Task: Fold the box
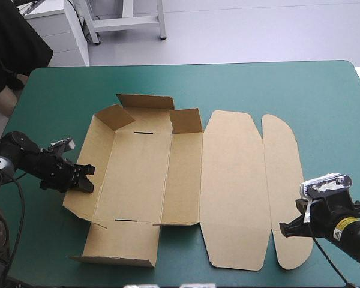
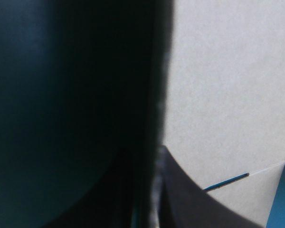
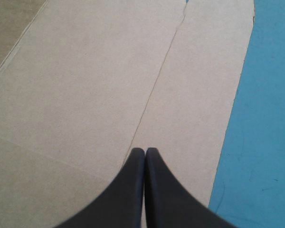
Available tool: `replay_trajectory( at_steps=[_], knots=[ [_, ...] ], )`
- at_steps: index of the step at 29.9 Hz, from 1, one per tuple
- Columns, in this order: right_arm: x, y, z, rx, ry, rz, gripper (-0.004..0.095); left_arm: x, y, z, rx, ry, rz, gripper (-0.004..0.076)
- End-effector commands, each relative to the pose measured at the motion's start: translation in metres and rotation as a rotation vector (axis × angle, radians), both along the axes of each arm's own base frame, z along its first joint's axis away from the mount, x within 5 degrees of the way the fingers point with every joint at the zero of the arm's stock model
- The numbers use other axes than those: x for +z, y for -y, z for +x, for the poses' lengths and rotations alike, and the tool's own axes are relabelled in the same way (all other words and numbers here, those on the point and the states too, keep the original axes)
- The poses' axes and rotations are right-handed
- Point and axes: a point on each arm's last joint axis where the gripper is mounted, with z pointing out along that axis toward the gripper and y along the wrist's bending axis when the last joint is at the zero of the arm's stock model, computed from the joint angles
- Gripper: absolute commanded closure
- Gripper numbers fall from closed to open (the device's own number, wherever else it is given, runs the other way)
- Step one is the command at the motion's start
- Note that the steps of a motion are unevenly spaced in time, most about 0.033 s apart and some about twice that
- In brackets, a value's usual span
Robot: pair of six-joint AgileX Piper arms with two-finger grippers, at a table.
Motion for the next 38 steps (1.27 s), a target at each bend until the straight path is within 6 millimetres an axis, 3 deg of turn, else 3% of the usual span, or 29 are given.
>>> replay_trajectory(
  at_steps=[1, 8, 14, 21, 28, 33, 38],
  knots=[
    [0.013, -0.001, 0.003, 0.006, 0.085, 0.020, 0.0928, 0.018, 0.008, -0.008, -0.025, -0.011, -0.066, 0.0734],
    [0.013, -0.001, 0.003, 0.006, 0.085, 0.020, 0.0928, 0.019, 0.010, -0.008, -0.081, -0.041, 0.064, 0.0734],
    [0.013, -0.001, 0.003, 0.006, 0.085, 0.020, 0.0928, 0.053, 0.026, 0.012, -0.171, 0.062, 0.263, 0.0734],
    [0.012, -0.001, 0.003, 0.006, 0.083, 0.020, 0.0928, 0.101, 0.070, 0.032, -0.441, 0.299, 0.477, 0.0734],
    [0.012, -0.001, 0.003, 0.003, 0.072, 0.026, 0.0928, 0.136, 0.110, 0.049, -0.694, 0.491, 0.821, 0.0734],
    [0.012, -0.003, 0.002, 0.008, 0.060, 0.054, 0.0928, 0.142, 0.142, 0.051, -0.893, 0.572, 1.000, 0.0734],
    [0.012, -0.003, 0.002, 0.008, 0.058, 0.062, 0.0928, 0.137, 0.176, 0.047, -0.981, 0.669, 0.988, 0.0734]
  ],
)
